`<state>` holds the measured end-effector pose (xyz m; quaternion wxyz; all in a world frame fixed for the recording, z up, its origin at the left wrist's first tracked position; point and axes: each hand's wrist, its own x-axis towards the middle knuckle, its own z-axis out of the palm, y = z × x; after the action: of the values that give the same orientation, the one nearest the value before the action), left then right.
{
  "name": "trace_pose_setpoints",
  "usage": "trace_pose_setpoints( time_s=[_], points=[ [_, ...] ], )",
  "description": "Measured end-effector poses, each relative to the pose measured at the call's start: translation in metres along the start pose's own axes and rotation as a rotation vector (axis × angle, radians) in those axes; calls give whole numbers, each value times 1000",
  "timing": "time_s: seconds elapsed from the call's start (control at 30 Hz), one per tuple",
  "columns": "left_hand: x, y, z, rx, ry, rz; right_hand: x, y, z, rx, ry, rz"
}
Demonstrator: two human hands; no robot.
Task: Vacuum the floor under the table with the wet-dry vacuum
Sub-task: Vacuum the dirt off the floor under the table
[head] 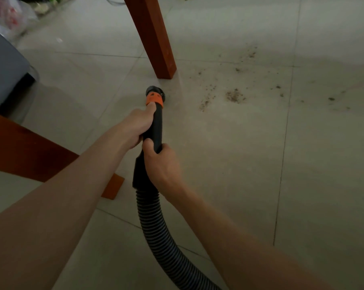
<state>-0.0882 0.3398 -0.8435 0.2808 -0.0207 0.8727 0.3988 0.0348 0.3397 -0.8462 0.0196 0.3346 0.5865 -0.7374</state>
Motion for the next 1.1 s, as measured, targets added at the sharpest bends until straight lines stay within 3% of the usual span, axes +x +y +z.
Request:
trace_pose_setpoints(
  time_s=[0.13,0.43,0.9,1.1],
  points=[
    [-13,3,-11,41,50,15,-9,-6,3,-11,-28,-31],
    [-21,18,8,142,-27,2,-17,-11,-8,78,9,8],
    [3,51,23,120,37,-22,22,-30,-20,101,34,-4],
    [2,50,29,90,-20,5,29,-25,-24,102,53,-11]
  ],
)
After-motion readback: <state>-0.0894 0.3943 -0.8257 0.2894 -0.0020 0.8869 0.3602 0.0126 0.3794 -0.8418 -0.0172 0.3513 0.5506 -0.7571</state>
